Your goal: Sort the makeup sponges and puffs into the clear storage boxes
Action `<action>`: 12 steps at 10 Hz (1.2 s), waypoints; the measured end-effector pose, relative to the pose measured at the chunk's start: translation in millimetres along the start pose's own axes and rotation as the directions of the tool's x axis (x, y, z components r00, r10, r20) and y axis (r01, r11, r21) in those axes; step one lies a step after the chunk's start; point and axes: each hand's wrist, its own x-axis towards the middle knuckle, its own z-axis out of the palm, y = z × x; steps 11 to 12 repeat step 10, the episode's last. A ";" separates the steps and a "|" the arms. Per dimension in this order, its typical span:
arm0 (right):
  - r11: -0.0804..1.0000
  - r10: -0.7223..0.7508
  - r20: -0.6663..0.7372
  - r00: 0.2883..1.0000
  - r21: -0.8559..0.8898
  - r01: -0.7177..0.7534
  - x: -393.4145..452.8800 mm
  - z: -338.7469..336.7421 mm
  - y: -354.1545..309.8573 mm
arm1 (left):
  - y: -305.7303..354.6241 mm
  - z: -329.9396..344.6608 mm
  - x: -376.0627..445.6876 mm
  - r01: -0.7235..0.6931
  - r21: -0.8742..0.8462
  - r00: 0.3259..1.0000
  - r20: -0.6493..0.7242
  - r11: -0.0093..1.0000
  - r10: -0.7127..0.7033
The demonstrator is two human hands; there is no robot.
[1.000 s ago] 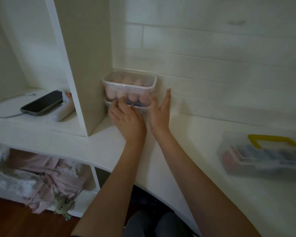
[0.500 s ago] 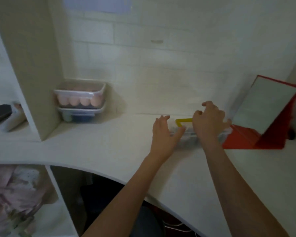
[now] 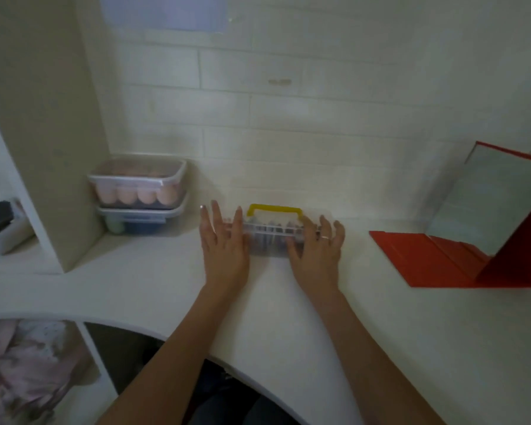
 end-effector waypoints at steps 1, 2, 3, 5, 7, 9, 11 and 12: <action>0.991 -0.129 0.023 0.991 -0.017 0.130 12.3 38.8 -26.8 | -26.8 8.0 18.0 -0.076 0.191 0.997 0.038 0.979 0.070; 0.986 -0.158 0.008 0.987 -0.049 0.158 23.1 66.8 -48.5 | -54.0 16.9 37.3 -0.092 0.230 0.995 0.057 0.969 0.081; 0.994 -0.099 0.016 0.995 -0.038 0.100 32.9 86.4 -62.3 | -71.1 26.1 47.8 -0.150 0.229 0.988 0.066 0.962 0.139; 0.998 -0.060 0.092 0.994 0.027 0.058 37.2 96.8 -64.2 | -78.9 45.6 53.2 -0.146 0.216 0.989 0.005 0.966 0.148; 0.977 -0.211 0.052 0.976 -0.013 0.212 33.9 96.5 -76.4 | -63.4 33.5 58.5 -0.212 0.241 0.975 -0.012 0.947 0.221; 0.965 -0.259 0.077 0.963 -0.009 0.261 27.8 94.0 -77.2 | -60.9 30.8 58.1 -0.207 0.206 0.978 0.076 0.956 0.195; 0.972 -0.171 0.011 0.985 0.164 0.167 37.7 78.0 -73.7 | -51.9 11.9 55.0 -0.160 0.015 0.982 -0.098 0.987 0.161; 0.972 -0.171 0.011 0.985 0.164 0.167 37.7 78.0 -73.7 | -51.9 11.9 55.0 -0.160 0.015 0.982 -0.098 0.987 0.161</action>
